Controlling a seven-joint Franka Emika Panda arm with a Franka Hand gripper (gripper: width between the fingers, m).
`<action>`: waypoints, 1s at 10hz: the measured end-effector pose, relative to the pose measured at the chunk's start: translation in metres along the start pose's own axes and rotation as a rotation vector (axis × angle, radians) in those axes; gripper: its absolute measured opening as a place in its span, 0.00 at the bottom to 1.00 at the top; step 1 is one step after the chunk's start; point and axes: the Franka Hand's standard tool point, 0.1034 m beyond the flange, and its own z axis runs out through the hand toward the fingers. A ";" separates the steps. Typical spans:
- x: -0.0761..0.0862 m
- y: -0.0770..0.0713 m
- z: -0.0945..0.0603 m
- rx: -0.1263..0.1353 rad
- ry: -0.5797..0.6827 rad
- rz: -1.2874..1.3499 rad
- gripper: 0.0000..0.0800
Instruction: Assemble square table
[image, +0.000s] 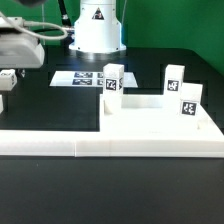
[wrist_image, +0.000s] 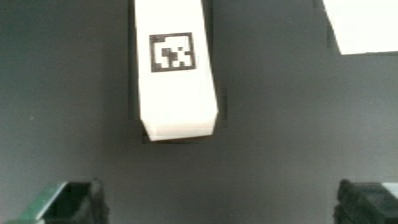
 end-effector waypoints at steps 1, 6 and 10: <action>0.001 -0.001 0.003 0.003 -0.043 -0.001 0.81; -0.017 0.030 0.034 -0.018 -0.241 0.010 0.81; -0.031 0.025 0.054 0.005 -0.290 0.037 0.81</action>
Offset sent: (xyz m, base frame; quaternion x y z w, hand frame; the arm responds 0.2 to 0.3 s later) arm -0.0169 -0.0373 -0.0202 -0.0245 -0.0546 -0.0181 0.9980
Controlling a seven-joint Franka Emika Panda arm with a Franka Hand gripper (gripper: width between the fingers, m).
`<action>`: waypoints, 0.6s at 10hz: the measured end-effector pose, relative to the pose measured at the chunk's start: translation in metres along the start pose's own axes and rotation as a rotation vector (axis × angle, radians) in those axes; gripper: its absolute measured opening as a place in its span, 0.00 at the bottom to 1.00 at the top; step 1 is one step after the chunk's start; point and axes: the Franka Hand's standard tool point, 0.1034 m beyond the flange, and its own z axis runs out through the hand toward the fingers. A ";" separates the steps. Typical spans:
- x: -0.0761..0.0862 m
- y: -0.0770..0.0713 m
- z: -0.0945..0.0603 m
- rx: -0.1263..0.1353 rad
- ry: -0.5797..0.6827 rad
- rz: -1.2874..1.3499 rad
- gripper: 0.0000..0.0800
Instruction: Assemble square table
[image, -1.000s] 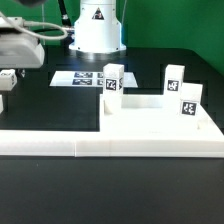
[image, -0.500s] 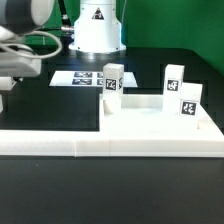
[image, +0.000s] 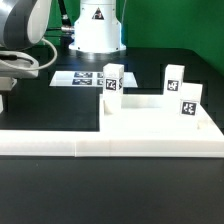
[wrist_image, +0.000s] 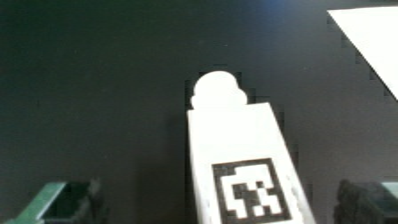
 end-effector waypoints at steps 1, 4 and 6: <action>0.000 0.000 0.000 0.000 0.001 0.000 0.81; 0.000 0.001 0.000 0.001 0.001 0.001 0.48; 0.000 0.001 0.000 0.001 0.001 0.001 0.36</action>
Offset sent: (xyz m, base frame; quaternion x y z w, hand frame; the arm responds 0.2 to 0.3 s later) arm 0.0000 0.0000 0.0000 0.0000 0.0000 0.0000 1.0000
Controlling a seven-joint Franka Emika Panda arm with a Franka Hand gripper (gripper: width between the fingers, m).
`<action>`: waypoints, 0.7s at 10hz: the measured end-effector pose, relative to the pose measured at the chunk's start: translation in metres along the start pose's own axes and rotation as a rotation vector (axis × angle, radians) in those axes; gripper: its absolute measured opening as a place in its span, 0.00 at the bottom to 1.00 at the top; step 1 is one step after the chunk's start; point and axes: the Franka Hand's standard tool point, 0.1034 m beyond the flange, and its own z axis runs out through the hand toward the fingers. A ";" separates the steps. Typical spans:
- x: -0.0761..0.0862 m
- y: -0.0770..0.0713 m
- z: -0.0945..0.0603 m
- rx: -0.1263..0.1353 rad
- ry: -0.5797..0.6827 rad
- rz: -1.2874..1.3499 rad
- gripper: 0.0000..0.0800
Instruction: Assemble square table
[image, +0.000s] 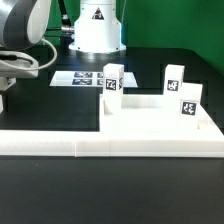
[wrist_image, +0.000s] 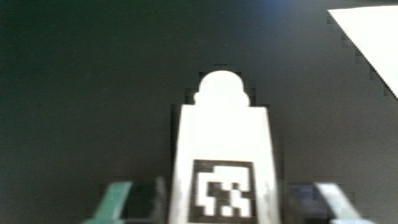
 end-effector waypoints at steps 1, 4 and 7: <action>0.000 0.000 0.000 0.000 0.000 0.000 0.36; 0.000 0.000 0.000 0.000 0.000 0.000 0.36; -0.008 -0.021 -0.038 -0.018 0.050 -0.033 0.36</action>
Offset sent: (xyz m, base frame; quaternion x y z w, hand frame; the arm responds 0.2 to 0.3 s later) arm 0.0000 0.0000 0.0000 0.0000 0.0000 0.0000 1.0000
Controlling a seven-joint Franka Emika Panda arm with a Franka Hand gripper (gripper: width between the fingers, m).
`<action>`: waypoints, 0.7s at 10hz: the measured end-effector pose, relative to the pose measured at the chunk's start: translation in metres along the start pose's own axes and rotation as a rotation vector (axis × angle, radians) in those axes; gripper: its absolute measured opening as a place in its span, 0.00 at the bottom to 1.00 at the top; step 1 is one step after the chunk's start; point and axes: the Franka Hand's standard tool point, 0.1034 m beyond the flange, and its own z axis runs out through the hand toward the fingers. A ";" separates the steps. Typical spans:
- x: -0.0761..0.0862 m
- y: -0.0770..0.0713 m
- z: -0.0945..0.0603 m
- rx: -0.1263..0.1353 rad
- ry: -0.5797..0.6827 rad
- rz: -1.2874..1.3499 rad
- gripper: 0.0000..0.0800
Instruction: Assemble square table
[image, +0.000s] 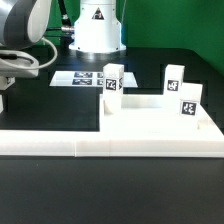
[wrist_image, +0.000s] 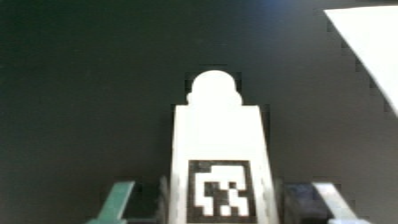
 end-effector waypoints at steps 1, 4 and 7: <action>-0.011 -0.015 -0.028 0.000 0.023 -0.019 0.36; -0.031 -0.046 -0.110 -0.028 0.094 -0.042 0.36; -0.030 -0.046 -0.116 -0.041 0.217 -0.058 0.36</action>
Offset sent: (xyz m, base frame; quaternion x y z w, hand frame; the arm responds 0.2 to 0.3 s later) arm 0.0588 0.0329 0.0816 -0.0335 0.0252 0.0150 0.9990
